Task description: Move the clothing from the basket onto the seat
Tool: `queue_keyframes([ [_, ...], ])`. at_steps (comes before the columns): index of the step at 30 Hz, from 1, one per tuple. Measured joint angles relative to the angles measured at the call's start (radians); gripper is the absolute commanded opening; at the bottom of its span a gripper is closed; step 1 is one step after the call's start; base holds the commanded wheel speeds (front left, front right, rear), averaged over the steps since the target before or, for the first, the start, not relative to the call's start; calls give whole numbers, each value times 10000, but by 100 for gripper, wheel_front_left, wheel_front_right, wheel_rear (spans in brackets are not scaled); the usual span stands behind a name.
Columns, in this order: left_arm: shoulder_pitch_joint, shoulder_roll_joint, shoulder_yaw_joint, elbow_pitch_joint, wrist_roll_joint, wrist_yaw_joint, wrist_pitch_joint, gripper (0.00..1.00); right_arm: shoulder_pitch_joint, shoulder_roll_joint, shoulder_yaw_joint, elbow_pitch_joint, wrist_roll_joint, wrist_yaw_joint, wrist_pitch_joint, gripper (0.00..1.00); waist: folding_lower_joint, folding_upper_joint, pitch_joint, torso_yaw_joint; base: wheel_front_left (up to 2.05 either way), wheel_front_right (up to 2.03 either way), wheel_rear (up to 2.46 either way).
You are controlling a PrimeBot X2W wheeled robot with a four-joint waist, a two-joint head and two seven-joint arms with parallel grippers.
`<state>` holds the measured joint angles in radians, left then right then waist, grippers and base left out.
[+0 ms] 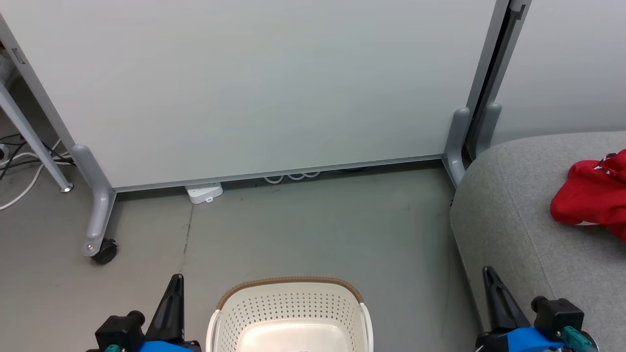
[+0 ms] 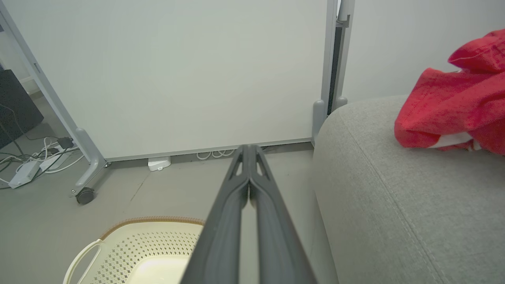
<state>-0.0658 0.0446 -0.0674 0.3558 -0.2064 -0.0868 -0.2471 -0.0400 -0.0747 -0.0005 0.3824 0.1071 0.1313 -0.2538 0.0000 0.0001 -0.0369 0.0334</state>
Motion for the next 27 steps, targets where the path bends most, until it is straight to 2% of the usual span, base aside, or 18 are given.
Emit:
queue_keyframes([
  [9,9,-2,253,-73,-1875,-38,497,0,-14,21,-161,-115,2000,0,516,0,1,0,33,-28,0,0,0],
  [27,5,-2,583,-328,-4642,-123,1175,0,-63,69,-360,-422,4955,0,1195,0,1,0,88,-74,0,0,0],
])
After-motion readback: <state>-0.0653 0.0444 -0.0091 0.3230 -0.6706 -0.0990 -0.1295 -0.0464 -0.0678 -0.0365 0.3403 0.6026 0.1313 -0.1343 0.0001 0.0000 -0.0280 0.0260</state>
